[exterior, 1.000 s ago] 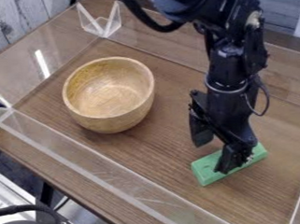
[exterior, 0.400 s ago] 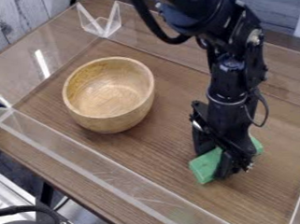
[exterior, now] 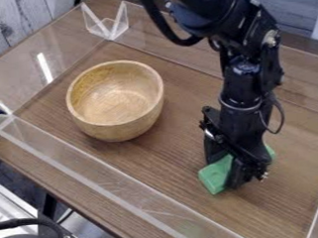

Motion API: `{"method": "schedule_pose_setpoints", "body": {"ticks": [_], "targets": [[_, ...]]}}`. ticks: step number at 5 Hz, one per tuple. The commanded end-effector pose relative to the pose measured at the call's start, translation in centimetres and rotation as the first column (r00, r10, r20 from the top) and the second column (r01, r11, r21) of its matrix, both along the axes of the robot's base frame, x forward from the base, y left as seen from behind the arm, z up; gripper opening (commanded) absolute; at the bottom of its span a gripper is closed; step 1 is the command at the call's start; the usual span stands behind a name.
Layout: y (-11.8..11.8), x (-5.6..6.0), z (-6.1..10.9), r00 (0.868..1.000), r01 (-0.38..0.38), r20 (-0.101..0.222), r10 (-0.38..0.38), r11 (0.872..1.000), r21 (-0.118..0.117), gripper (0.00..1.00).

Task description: Put the green block in the brown bowl

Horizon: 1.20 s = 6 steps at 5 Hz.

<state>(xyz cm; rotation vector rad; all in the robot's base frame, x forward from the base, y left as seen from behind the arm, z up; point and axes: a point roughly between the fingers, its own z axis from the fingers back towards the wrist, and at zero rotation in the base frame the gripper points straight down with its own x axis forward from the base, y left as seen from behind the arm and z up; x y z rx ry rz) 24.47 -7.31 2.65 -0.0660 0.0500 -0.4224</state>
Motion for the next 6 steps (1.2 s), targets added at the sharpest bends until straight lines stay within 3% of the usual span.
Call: {"method": "schedule_pose_setpoints", "body": {"ticks": [1,3,4,6], "targets": [[0.1,1.7,2.9,0.995,-0.026,0.099,0.028,0.999,-0.021,0.00],[0.9,3.8,9.0,0.970,-0.088,0.228,0.090,0.996,-0.017,0.00],[1.8,3.8,11.7,0.954,-0.109,0.277,0.111,0.994,-0.020,0.00],[0.2,0.8,8.5,0.961,-0.108,0.253,0.112,0.994,-0.030,0.00]]}}
